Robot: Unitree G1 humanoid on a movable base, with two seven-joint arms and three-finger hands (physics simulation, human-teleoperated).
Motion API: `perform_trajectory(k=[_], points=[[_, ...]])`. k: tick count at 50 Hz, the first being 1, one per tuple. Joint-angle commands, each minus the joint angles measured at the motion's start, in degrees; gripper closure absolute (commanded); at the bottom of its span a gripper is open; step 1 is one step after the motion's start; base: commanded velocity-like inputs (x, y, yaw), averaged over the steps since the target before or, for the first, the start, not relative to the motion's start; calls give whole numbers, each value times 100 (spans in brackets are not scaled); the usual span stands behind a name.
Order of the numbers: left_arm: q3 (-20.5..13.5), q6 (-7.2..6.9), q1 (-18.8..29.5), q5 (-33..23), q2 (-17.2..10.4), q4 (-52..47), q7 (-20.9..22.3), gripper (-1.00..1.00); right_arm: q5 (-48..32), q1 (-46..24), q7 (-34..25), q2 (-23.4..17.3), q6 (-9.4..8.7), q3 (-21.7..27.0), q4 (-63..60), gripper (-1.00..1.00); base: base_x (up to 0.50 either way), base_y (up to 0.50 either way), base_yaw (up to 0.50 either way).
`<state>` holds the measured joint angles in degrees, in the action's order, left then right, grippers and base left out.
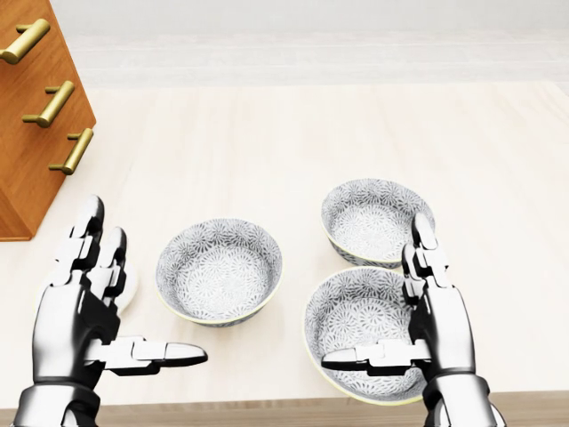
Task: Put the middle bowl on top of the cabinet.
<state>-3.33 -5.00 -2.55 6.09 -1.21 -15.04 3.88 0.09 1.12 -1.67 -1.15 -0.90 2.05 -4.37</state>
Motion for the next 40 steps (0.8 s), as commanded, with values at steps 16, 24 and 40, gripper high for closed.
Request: perform_trajectory(k=[16, 24, 40], points=[[-130, 0, -79, -341, -50, -817, 2, -100, 183, 246, -215, 73, -410, 44, -778, -100, 0, 0, 0], [-241, 0, -33, -227, -22, -872, 5, -100, 103, 225, -178, 27, -410, 11, -1213, -100, 0, 0, 0], [-342, 0, 26, -217, -61, -1027, -109, -100, -48, 173, -208, -40, -410, 64, -1685, -100, 0, 0, 0]])
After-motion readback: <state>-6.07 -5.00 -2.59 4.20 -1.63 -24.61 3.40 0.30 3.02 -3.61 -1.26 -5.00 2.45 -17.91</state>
